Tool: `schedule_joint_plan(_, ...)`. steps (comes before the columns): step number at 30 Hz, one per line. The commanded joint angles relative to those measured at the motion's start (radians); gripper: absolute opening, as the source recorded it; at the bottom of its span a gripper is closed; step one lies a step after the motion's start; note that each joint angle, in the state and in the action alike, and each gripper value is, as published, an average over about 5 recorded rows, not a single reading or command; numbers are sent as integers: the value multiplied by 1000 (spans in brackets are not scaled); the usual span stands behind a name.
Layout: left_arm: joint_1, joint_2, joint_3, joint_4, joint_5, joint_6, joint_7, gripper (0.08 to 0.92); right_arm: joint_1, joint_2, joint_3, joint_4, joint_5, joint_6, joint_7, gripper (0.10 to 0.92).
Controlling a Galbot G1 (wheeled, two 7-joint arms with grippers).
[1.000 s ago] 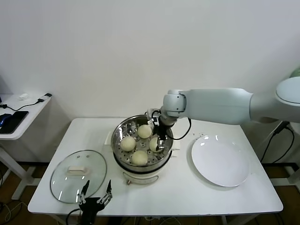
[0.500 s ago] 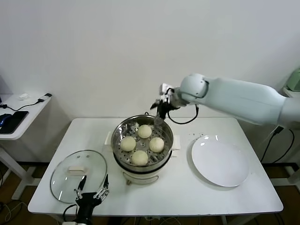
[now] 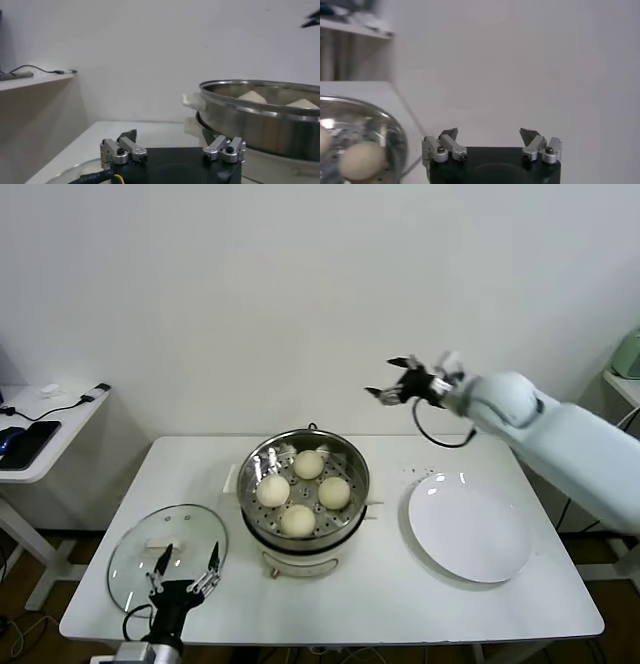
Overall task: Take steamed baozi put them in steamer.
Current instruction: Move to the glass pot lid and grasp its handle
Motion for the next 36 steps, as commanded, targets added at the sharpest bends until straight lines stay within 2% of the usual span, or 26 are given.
schedule_joint_plan(1, -30, 15, -20, 36, -6, -20, -3, 823, -852, -72, 810, 112, -136, 191, 158, 823)
schedule_joint_plan(9, -51, 19, -18, 88, 133, -93, -82, 823, -1262, 195, 1136, 186, -220, 309, 143, 823)
schedule_joint_plan(21, -70, 31, -17, 183, 554, -167, -291, 823, -1462, 474, 1164, 202, -342, 451, 142, 823)
schedule_joint_plan(27, -70, 48, -45, 225, 926, -168, -395, 823, -1507, 547, 1143, 191, -398, 474, 152, 823)
schedule_joint_plan(30, -63, 77, -63, 244, 1085, -130, -423, 823, -1508, 558, 1135, 188, -419, 478, 160, 823)
schedule_joint_plan(36, -59, 186, -76, 322, 1251, -51, -426, 823, -1493, 548, 1123, 196, -444, 450, 169, 823)
